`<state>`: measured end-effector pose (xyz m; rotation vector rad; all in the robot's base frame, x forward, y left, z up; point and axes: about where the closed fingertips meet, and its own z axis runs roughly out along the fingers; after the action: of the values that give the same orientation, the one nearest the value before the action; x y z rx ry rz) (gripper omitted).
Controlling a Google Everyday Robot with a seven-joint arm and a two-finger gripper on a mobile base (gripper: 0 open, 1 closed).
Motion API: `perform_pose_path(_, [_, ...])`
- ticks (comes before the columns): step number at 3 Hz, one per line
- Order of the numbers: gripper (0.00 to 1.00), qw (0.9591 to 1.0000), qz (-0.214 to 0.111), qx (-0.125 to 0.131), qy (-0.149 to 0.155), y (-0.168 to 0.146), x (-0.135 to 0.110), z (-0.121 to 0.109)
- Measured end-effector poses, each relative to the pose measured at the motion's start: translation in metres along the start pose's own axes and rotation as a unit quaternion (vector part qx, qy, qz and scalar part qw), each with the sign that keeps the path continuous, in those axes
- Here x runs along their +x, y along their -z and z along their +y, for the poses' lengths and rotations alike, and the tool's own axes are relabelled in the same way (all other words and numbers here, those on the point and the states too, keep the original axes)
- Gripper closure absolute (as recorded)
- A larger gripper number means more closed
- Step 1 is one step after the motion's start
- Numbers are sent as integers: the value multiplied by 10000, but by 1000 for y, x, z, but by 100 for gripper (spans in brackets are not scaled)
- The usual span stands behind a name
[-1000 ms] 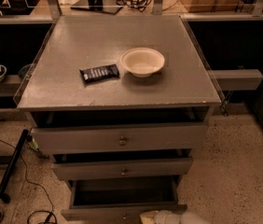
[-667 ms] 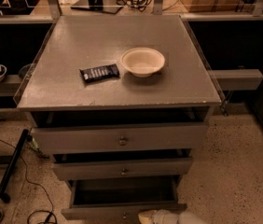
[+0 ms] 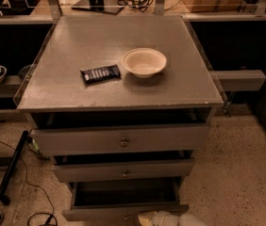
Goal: Close bottom drawer
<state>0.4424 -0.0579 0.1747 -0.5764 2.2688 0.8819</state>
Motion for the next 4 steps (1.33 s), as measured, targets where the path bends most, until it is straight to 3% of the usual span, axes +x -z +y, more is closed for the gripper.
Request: perform_pose_path(4, [100,9998,-198,-16,81,-9,-15,2])
